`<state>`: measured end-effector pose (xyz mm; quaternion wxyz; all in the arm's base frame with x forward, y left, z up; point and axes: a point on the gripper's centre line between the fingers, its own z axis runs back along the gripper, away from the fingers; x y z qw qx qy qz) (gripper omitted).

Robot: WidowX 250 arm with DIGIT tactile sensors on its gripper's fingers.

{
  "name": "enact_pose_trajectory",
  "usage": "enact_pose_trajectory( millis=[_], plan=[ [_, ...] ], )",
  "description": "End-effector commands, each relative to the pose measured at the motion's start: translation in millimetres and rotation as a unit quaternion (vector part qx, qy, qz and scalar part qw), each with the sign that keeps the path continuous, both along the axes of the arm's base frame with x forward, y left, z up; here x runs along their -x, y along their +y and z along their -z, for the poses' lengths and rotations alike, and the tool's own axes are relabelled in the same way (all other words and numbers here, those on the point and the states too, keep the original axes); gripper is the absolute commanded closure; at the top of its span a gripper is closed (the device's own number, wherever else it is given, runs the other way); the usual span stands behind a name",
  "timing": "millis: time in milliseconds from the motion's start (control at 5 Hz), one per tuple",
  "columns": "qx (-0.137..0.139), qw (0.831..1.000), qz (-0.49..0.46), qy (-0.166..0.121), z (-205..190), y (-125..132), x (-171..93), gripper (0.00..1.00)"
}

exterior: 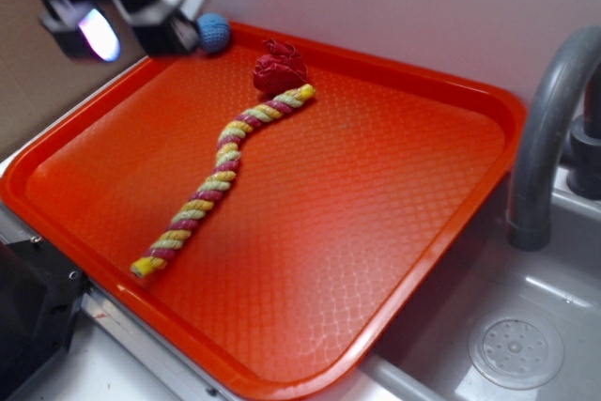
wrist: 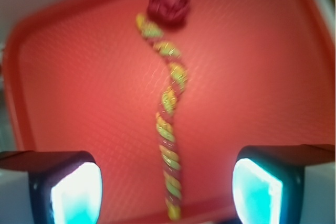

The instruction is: Grab the multicolored rope.

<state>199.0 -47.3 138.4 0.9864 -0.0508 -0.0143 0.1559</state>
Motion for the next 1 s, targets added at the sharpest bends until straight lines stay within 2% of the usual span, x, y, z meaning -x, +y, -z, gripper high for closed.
enact_pose_trajectory(
  millis=[0,400,600,800],
  plan=[
    [-0.043,0.998,0.034,0.033,66,-16,-13,0.00],
    [-0.095,0.992,0.049,0.063,117,-2,-10,0.00],
    [-0.090,0.993,0.049,0.062,127,3,-8,0.00],
    [-0.077,0.993,0.070,0.052,127,4,-7,1.00]
  ],
)
